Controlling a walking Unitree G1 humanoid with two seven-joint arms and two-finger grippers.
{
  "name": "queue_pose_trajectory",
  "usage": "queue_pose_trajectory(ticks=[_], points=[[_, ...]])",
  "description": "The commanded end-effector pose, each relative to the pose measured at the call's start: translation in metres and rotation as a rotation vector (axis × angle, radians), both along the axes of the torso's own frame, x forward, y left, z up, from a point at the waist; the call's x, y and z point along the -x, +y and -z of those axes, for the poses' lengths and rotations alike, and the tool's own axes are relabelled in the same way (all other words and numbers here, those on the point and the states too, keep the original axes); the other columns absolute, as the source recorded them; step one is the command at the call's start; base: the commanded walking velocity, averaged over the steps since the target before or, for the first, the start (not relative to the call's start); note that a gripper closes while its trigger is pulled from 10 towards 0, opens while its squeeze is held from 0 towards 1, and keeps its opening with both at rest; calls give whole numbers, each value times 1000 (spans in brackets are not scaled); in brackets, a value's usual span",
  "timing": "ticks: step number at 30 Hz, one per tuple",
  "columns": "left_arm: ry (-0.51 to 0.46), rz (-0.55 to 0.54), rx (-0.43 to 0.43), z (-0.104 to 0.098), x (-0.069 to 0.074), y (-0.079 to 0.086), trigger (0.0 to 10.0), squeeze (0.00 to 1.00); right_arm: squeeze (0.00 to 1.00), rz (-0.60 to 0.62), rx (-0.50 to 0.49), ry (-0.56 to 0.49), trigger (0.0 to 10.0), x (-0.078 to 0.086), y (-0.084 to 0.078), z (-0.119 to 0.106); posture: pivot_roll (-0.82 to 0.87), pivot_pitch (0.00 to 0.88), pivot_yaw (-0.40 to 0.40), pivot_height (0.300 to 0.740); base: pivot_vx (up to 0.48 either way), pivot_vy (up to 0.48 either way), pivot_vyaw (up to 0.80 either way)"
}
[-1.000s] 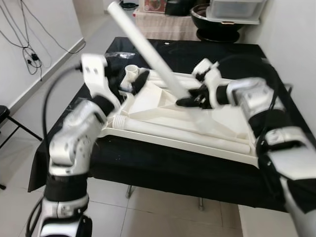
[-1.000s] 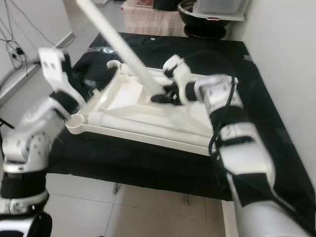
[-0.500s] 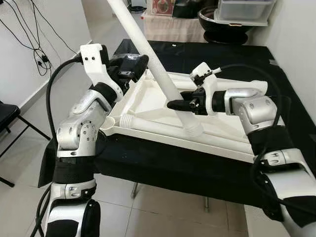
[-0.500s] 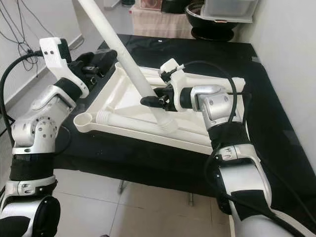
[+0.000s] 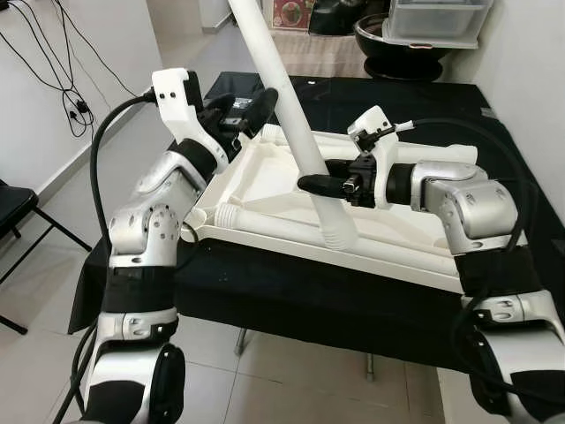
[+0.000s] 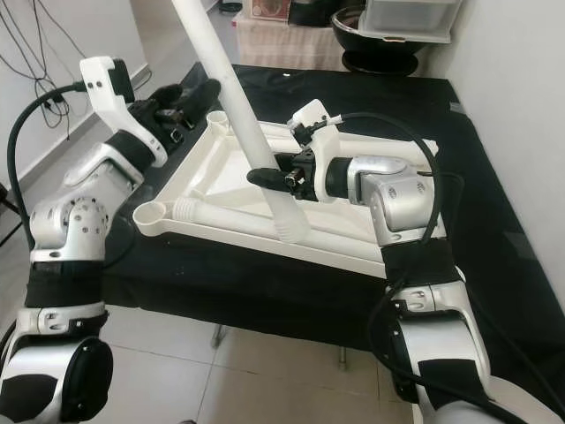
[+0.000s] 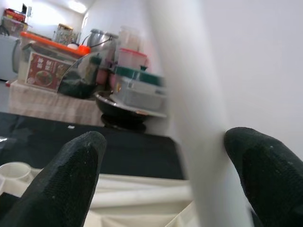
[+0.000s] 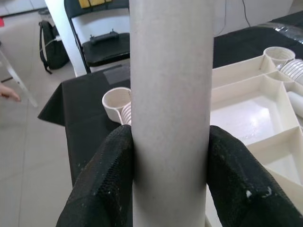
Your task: Building children table
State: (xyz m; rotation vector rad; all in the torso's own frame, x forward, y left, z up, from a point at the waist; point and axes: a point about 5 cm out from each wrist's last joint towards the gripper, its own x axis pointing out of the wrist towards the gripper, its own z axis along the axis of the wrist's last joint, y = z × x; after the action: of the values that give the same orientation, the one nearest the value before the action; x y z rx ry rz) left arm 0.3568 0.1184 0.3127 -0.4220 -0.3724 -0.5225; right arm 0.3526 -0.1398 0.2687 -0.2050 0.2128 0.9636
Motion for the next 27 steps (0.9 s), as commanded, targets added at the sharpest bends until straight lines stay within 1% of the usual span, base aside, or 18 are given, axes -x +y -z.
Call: queue_pose_trajectory(ticks=[1, 3, 5, 7, 11, 12, 16, 19, 24, 26, 27], points=[[6, 31, 25, -2, -2, -5, 10000, 0, 0, -81, -3, -9, 10000, 6, 12, -2, -35, 54, 26, 740, 0, 0, 0], [2, 77, 44, -4, 0, -10, 10000, 0, 0, -70, 1, -4, 10000, 6, 11, -1, -36, 54, 27, 740, 0, 0, 0], [-4, 120, 45, -5, 2, -16, 10000, 0, 0, -51, -1, -4, 10000, 6, 9, -2, -37, 56, 28, 740, 0, 0, 0], [-2, 129, 37, -3, 3, -19, 10000, 0, 0, -39, -7, -7, 10000, 6, 8, -3, -37, 56, 30, 740, 0, 0, 0], [4, 113, 47, -2, 1, -19, 10000, 0, 0, -40, -14, -15, 10000, 7, 7, -5, -36, 56, 30, 740, 0, 0, 0], [3, 94, 64, -3, -1, -16, 0, 0, 0, -42, -15, -17, 10000, 8, 7, -5, -36, 56, 31, 740, 0, 0, 0], [0, 92, 83, -7, -3, -14, 0, 0, 0, -41, -12, -17, 10000, 9, 7, -5, -35, 56, 30, 740, 0, 0, 0], [-6, 101, 115, -13, -4, -10, 0, 0, 0, -35, -12, -19, 10000, 9, 6, -5, -33, 55, 31, 740, 0, 0, 0], [0, 113, 154, -17, -4, -7, 0, 0, 0, -36, -19, -29, 10000, 9, 7, -5, -31, 56, 32, 740, 0, 0, 0], [0, 119, 172, -19, -5, -5, 0, 0, 0, -29, -23, -65, 10000, 8, 9, -6, -31, 53, 30, 740, 0, 0, 0], [-3, 125, 182, -20, -5, -4, 0, 0, 0, -23, -43, -142, 10000, 7, 11, -9, -32, 53, 28, 740, 0, 0, 0]])
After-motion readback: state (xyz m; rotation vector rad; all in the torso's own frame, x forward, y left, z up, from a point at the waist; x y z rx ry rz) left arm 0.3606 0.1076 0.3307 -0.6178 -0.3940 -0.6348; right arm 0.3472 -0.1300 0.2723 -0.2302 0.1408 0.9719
